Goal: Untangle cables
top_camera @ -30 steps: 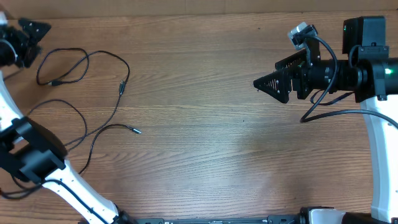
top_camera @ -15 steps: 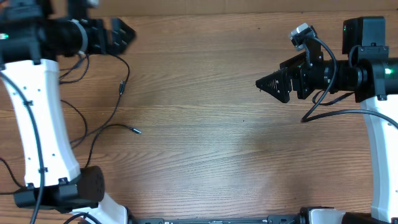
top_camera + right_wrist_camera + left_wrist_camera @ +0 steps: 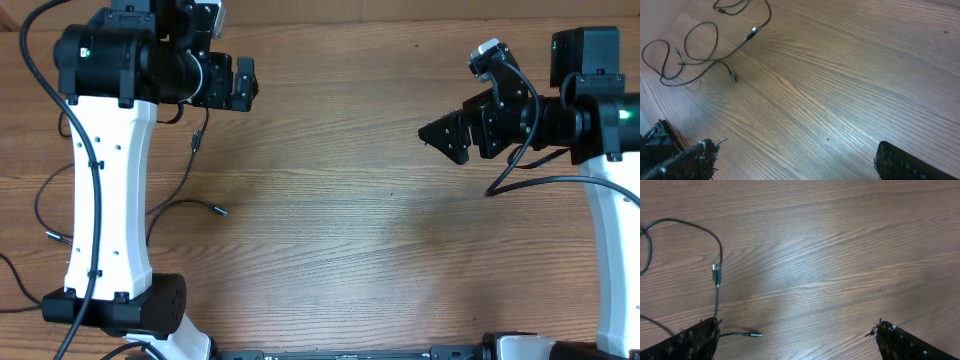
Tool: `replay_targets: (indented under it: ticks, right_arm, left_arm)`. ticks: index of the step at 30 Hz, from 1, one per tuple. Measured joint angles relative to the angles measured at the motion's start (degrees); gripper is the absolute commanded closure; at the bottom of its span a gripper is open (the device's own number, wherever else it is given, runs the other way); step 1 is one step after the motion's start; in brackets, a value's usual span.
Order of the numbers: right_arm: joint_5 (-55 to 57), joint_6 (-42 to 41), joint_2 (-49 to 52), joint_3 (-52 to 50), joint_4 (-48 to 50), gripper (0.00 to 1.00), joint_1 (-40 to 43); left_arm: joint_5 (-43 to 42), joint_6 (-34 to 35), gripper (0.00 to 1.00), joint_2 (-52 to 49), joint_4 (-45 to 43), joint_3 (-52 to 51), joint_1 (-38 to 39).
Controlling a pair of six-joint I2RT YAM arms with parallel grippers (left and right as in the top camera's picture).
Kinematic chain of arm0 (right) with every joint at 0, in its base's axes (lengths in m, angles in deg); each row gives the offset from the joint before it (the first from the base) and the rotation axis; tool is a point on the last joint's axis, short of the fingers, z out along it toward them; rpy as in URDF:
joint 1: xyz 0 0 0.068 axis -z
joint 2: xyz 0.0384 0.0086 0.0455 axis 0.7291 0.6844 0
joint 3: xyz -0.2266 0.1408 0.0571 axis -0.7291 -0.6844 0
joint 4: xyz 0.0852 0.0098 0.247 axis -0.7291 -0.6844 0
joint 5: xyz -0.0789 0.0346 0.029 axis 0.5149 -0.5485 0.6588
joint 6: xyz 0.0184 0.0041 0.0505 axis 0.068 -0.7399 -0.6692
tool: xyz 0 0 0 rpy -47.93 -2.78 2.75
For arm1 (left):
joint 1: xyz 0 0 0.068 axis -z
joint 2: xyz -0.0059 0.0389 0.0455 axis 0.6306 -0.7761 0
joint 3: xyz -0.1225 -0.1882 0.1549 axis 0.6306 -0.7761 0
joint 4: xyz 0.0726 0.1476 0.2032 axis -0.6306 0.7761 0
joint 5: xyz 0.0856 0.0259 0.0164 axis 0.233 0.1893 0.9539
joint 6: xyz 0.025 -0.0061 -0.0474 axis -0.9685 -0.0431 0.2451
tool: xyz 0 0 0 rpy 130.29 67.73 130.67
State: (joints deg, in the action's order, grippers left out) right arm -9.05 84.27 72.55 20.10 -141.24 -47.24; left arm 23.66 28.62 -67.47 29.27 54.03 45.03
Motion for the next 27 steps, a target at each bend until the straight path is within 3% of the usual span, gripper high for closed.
replay_targets:
  ticks: [27]
  right_arm:
    - [0.5, 0.0, 0.0, 0.0, 0.0, 0.0, 0.0]
  left_arm:
    - [2.0, 0.8, 0.0, 0.0, 0.0, 0.0, 0.1]
